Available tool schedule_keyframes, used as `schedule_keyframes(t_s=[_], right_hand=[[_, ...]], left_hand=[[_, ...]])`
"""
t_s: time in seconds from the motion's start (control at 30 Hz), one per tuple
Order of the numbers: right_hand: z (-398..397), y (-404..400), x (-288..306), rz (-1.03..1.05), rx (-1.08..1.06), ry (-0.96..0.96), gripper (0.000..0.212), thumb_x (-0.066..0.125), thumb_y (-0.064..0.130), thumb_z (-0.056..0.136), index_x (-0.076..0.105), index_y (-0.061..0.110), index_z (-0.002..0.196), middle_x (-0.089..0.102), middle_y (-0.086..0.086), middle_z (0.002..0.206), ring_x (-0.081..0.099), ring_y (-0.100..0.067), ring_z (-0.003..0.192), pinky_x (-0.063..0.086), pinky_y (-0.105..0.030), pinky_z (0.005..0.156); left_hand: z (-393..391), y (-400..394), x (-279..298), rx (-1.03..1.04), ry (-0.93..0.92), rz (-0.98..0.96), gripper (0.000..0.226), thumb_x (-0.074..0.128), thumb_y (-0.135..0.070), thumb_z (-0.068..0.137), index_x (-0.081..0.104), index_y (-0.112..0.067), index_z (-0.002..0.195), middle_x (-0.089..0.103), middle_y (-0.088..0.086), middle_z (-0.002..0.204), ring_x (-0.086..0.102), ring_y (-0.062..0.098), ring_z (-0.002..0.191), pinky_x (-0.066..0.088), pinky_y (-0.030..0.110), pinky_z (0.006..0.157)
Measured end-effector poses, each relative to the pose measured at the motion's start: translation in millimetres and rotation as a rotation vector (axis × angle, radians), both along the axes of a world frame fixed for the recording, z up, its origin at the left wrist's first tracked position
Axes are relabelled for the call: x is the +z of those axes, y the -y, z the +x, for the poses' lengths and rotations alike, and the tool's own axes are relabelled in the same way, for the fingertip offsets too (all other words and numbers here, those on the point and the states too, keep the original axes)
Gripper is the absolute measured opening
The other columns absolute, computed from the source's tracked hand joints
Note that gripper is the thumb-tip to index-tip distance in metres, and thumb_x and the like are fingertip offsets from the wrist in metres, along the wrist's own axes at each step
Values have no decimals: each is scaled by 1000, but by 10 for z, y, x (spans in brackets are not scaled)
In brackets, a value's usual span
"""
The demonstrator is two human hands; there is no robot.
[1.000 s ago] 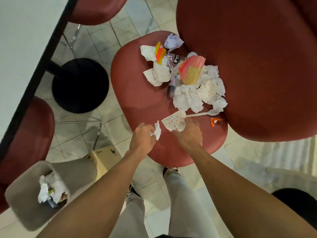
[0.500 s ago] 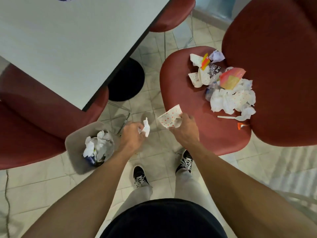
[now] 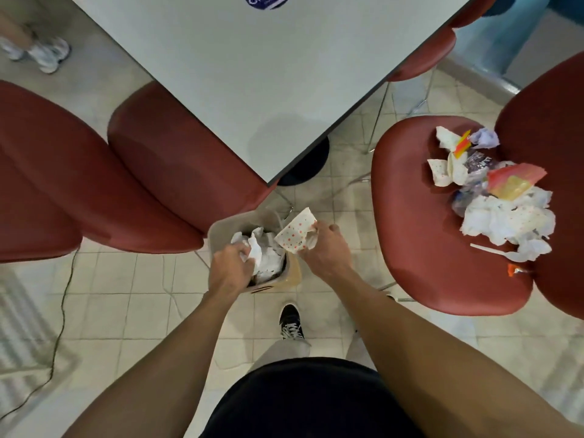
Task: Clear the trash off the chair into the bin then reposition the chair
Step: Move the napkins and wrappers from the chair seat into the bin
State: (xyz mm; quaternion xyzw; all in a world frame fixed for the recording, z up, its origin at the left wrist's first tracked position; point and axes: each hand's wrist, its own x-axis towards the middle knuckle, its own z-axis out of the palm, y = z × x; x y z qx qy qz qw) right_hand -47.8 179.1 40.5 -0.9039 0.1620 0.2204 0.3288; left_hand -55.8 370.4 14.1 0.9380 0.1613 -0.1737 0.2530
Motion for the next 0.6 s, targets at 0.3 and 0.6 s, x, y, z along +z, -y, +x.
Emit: schedule_keyframes(t_s=[0.3,0.6], right_hand=[[146,-530,-13,74,127,18,70,67,23,82,30,31,141,44,-7,129,57,-28,109,41,-29,81],[225,169,-65,35,32,-21,73,63,14,84,26,22,147,38,-12,136,53,-30,113,50,-41,94]], left_hand=[[103,-366,-11,53,-16,101,20,59,-31,87,67,-30,105,63,2,113,59,29,102,46,36,78],[367,118,-4,-79,-27,104,27,59,-29,87,64,-30,113,67,4,111,61,29,100,50,36,83]])
